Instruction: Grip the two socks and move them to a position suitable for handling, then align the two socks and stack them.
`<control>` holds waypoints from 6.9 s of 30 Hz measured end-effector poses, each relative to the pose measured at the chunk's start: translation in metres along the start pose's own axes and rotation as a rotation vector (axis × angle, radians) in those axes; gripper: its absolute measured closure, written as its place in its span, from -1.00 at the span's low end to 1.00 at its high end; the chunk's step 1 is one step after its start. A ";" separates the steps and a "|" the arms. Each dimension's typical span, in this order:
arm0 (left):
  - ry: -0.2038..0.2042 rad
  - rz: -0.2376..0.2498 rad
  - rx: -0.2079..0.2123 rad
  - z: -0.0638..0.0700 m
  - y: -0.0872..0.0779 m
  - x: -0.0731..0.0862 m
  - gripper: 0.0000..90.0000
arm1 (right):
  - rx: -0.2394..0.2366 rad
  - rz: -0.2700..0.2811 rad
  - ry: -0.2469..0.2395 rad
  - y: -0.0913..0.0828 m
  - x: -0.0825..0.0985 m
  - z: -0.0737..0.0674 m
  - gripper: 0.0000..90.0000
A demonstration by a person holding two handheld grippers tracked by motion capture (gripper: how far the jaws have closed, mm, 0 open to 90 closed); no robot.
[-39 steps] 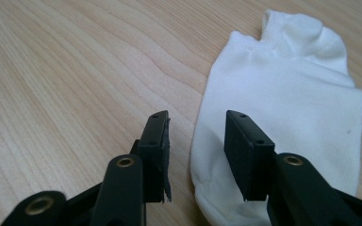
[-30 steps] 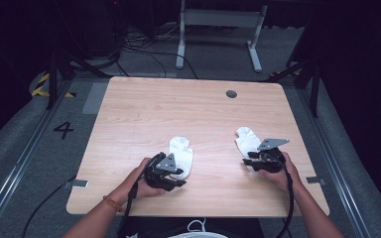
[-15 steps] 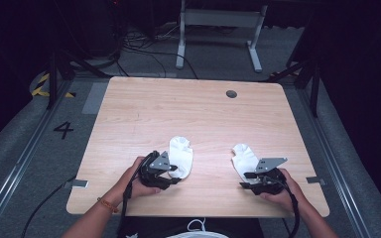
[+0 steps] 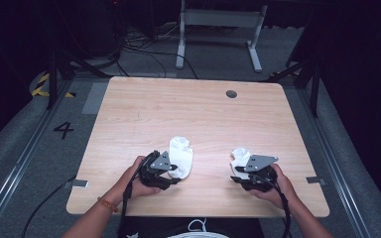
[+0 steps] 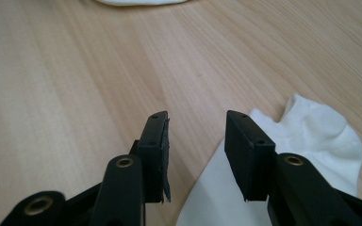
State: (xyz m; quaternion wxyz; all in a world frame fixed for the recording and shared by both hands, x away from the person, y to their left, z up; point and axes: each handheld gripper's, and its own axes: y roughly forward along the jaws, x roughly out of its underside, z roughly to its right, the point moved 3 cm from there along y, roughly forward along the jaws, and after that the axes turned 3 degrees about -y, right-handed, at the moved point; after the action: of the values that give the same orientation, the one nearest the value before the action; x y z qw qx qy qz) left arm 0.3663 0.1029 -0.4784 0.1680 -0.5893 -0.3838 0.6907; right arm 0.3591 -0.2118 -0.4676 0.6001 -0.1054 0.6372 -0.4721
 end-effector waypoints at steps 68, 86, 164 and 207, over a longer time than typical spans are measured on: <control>0.180 0.008 0.036 0.030 0.068 -0.070 0.87 | -0.207 0.203 0.042 -0.025 -0.035 -0.015 0.97; 0.122 -0.062 -0.057 -0.007 0.093 -0.102 0.76 | -0.033 0.118 0.138 -0.005 -0.006 0.039 0.96; 0.006 -0.139 0.053 -0.059 0.117 -0.122 0.93 | -0.157 0.048 -0.042 -0.009 0.026 -0.010 0.90; -0.125 -0.134 -0.015 -0.124 0.032 -0.026 0.92 | -0.286 0.040 -0.170 0.094 -0.083 -0.058 0.90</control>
State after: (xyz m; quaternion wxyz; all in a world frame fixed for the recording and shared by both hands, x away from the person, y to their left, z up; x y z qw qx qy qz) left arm 0.4972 0.1053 -0.4855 0.1853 -0.5194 -0.4375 0.7103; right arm 0.3710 -0.0761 -0.4905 0.6400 -0.2168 0.6467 -0.3538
